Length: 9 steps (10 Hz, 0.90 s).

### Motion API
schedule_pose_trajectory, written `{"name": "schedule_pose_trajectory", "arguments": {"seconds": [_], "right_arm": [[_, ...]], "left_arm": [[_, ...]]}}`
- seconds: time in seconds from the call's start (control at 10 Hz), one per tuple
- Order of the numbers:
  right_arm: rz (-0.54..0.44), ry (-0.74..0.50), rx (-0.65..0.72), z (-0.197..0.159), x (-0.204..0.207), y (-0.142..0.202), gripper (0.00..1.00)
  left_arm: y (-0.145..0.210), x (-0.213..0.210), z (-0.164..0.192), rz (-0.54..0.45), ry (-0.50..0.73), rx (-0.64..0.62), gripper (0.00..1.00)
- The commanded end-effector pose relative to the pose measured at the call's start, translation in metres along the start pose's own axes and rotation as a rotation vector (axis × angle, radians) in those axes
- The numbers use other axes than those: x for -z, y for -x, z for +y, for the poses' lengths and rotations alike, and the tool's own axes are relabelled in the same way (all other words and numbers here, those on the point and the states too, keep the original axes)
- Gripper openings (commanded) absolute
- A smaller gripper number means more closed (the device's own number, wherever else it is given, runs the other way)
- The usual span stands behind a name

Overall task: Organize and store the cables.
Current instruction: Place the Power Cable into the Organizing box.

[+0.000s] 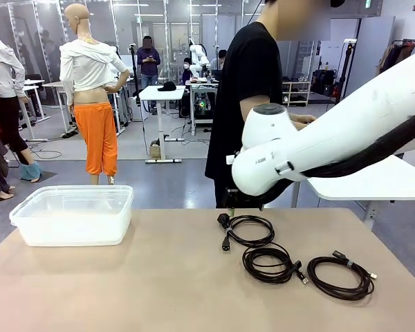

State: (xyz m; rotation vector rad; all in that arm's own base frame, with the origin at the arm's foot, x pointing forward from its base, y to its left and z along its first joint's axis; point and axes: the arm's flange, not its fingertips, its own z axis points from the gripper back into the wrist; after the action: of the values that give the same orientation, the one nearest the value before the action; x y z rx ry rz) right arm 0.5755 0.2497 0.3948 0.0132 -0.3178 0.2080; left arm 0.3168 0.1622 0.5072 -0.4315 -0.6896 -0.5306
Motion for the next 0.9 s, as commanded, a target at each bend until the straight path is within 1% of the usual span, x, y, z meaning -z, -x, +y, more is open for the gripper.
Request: {"name": "schedule_pose_trajectory", "arguments": {"seconds": [0.0, 0.1, 0.2, 0.5, 0.6, 0.7, 0.8], "right_arm": [[0.019, 0.044, 0.144, 0.022, 0.019, -0.023, 1.00], [0.045, 0.074, 0.175, 0.028, 0.030, -0.024, 1.00], [0.069, 0.075, 0.185, 0.034, 0.041, -0.025, 1.00], [0.081, 0.079, 0.240, 0.035, 0.064, -0.024, 1.00], [0.077, 0.084, 0.246, 0.033, 0.070, -0.024, 1.00], [0.057, 0.065, 0.228, 0.029, 0.078, -0.027, 1.00], [0.056, 0.038, 0.220, 0.028, 0.085, -0.029, 1.00]], "left_arm": [[0.000, -0.002, 0.002, -0.010, 0.015, 0.014, 1.00], [0.000, -0.002, 0.002, -0.010, 0.015, 0.014, 1.00], [0.000, -0.002, 0.002, -0.010, 0.015, 0.014, 1.00], [0.000, -0.002, 0.002, -0.010, 0.015, 0.014, 1.00], [0.000, -0.002, 0.002, -0.010, 0.015, 0.014, 1.00], [0.000, -0.002, 0.002, -0.010, 0.015, 0.014, 1.00], [0.000, -0.002, 0.002, -0.010, 0.015, 0.014, 1.00]]}}
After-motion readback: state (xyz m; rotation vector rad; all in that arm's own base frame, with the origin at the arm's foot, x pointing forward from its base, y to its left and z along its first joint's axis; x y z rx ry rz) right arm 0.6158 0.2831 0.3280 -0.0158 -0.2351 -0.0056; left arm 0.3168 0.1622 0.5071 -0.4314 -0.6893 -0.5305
